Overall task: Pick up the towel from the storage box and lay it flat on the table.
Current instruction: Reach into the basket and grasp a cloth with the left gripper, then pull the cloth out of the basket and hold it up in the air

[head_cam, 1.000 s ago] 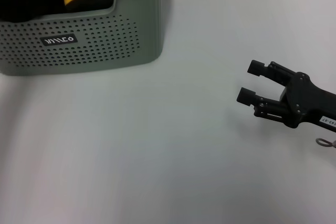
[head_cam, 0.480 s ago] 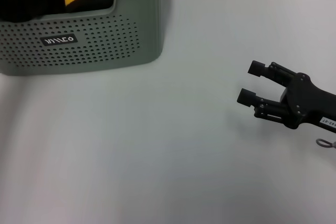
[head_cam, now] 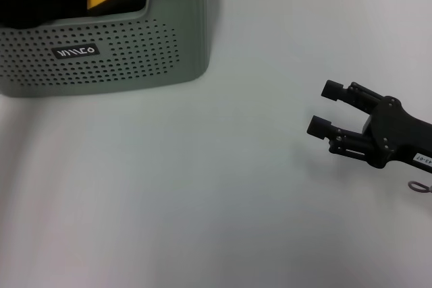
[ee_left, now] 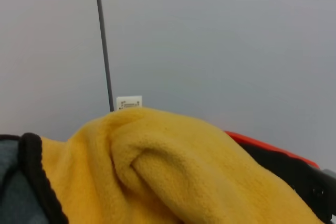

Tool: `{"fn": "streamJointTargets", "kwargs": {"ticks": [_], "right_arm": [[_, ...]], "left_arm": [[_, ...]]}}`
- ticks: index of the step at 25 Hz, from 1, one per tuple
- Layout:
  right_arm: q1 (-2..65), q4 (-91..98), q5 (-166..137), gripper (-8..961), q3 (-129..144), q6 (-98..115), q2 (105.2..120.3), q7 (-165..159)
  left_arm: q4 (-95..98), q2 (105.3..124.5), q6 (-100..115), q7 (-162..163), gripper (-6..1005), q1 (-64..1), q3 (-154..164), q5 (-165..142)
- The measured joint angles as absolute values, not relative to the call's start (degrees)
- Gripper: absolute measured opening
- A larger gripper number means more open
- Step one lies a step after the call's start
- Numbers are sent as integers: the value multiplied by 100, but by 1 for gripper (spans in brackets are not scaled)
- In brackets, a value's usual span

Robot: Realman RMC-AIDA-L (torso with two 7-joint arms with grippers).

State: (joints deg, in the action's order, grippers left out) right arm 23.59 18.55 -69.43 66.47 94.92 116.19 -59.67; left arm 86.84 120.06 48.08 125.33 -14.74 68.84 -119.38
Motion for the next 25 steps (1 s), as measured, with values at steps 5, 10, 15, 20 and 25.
{"fn": "streamJointTargets", "kwargs": {"ticks": [5,10,15,20,25], "right_arm": [[2356,1855,-6943,870,6638,9563,11612,-5967],[2327,1855,-6909,869,6629,9819,11610,-5818],[2189,1852,-6628,869,6626,10368,11622,-5319],[2176,1869,-6419,869,6626,10776,11596,-5161],[2307,2064,-6572,868,6783,11004,11591,-4780]], "left_arm": [[8684,12005,4832,12442,323,-1439,6892,-11914],[8739,12007,4910,12408,62,-1395,6881,-11680],[8901,11996,5545,11749,34,-1194,6551,-10168],[8789,11997,6979,10952,33,-1014,5858,-8200],[8307,11991,8495,10795,32,-1107,5105,-6779]]}}
